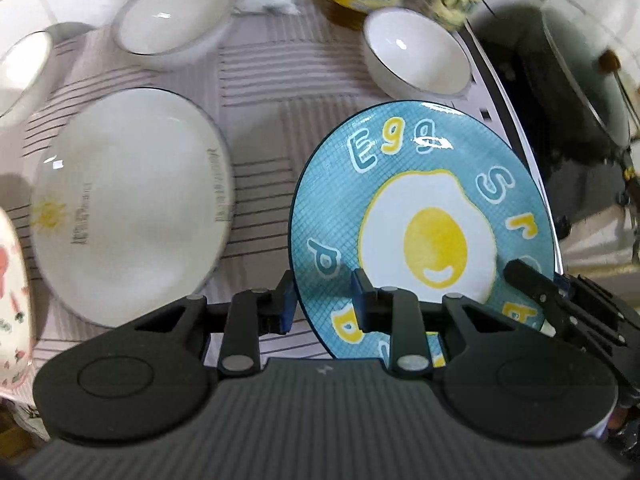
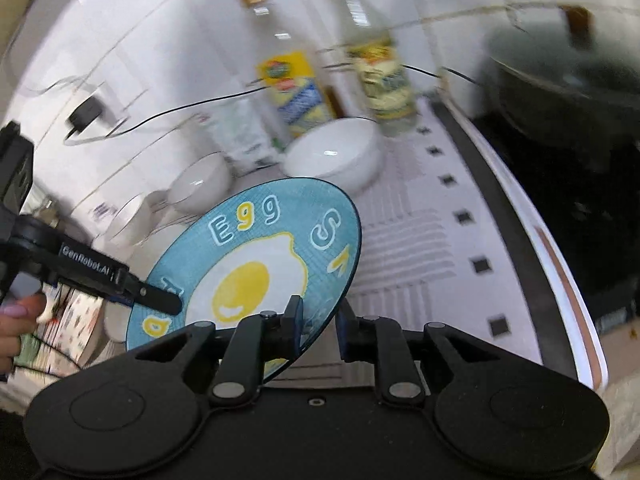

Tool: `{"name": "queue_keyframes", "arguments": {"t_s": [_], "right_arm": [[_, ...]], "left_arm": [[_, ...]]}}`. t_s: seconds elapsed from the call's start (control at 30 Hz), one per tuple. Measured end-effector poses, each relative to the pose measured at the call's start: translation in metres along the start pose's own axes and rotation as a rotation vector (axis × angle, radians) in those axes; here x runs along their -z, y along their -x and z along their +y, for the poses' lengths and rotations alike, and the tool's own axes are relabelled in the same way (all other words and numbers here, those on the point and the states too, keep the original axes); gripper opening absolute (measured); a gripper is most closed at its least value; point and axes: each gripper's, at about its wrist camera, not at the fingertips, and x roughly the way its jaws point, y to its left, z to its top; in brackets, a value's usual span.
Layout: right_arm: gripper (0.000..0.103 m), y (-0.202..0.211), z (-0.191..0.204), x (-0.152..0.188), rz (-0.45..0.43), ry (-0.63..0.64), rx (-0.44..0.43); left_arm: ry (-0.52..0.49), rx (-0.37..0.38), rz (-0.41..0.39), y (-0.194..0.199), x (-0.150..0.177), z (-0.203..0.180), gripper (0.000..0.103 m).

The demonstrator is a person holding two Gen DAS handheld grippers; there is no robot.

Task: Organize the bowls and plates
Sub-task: 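Lower the egg-print plate onto the white sun-print plate and open both grippers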

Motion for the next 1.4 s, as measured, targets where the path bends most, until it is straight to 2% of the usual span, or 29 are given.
{"name": "queue_keyframes", "arguments": {"t_s": [0.2, 0.37, 0.7, 0.9, 1.03, 1.2, 1.27, 1.4], "right_arm": [[0.022, -0.023, 0.034, -0.019, 0.027, 0.083, -0.079], [0.022, -0.051, 0.069, -0.035, 0.061, 0.176, -0.162], [0.022, -0.135, 0.125, -0.053, 0.195, 0.312, -0.286], [0.022, -0.172, 0.147, -0.059, 0.278, 0.357, -0.287], [0.022, -0.187, 0.15, -0.061, 0.318, 0.378, -0.293], [0.022, -0.191, 0.159, -0.064, 0.322, 0.418, -0.269], [0.023, -0.193, 0.163, -0.066, 0.346, 0.417, -0.237], [0.032, -0.189, 0.185, -0.061, 0.388, 0.476, -0.111]], "left_arm": [[0.109, -0.026, -0.063, 0.029, 0.006, 0.043, 0.026], [0.201, -0.079, -0.089, 0.041, 0.014, 0.083, 0.027], [0.396, -0.135, -0.051, 0.03, 0.027, 0.16, 0.03], [0.534, -0.106, 0.005, 0.009, 0.028, 0.193, 0.031], [0.553, -0.104, 0.024, 0.0, 0.026, 0.203, 0.031], [0.591, -0.075, 0.041, -0.006, 0.024, 0.214, 0.032], [0.577, -0.074, 0.054, -0.005, 0.022, 0.212, 0.032], [0.595, -0.067, 0.082, -0.01, 0.023, 0.21, 0.033]]}}
